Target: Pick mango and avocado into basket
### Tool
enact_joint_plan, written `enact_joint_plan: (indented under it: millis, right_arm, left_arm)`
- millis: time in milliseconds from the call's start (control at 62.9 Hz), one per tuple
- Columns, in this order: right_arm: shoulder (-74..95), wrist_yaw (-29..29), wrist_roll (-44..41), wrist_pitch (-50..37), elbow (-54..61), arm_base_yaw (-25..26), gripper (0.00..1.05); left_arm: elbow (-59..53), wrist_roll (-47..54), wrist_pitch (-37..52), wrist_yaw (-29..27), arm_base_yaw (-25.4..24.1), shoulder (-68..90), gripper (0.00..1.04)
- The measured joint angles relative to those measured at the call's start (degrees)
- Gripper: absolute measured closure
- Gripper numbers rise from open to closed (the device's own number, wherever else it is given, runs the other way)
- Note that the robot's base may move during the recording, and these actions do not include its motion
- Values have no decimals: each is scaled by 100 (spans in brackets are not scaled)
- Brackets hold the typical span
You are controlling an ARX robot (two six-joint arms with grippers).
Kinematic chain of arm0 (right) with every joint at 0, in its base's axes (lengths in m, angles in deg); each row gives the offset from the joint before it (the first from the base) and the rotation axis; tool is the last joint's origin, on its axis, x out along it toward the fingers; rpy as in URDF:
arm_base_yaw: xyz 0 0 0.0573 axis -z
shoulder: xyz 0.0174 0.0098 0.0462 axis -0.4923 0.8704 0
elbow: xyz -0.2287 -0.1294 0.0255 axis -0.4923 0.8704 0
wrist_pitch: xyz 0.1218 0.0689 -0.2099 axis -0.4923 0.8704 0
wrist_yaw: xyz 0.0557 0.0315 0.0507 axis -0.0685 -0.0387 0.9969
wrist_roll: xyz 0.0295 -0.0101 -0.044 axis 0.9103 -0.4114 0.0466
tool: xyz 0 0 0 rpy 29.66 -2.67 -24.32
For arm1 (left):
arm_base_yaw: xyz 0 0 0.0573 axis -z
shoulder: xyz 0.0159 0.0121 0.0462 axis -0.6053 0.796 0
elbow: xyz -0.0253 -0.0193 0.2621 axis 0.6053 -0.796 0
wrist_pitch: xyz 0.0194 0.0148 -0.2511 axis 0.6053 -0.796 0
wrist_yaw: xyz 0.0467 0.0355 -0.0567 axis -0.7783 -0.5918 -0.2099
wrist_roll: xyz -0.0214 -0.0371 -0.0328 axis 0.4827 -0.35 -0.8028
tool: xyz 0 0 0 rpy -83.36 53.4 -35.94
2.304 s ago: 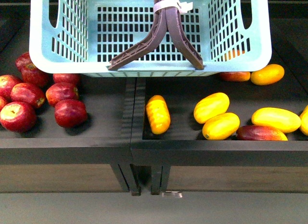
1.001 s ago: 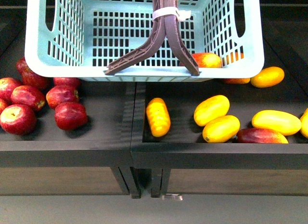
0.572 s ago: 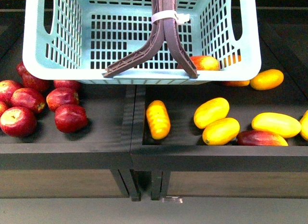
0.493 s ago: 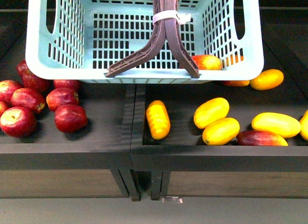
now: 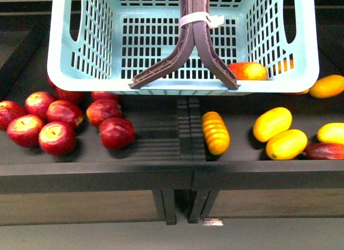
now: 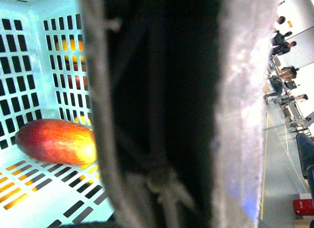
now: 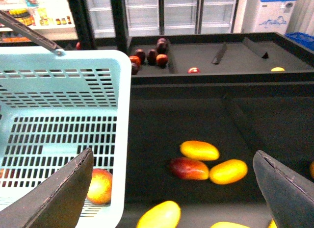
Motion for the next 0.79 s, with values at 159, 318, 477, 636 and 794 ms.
enact_joint_plan:
  millis: [159,318,477,636,794]
  right_arm:
    - [2,13,0,0,2,0,9]
    - [2,0,2,-2,4,0,9]
    - [-2,24,0,-4,4,-11,9]
    - [-7,28,0,-4,11,-9,9]
    - [-4,17,0,-4,13,-9,9]
  left_arm:
    - [2,-9,0,-109,-37,2,92]
    - [4,17,0,-162,-87,2,92]
    - [4,15,0,-131,-87,2,92]
    - [4,-13,0,-63,-74,2,92]
    - [4,0,0,-103,-72,2,92]
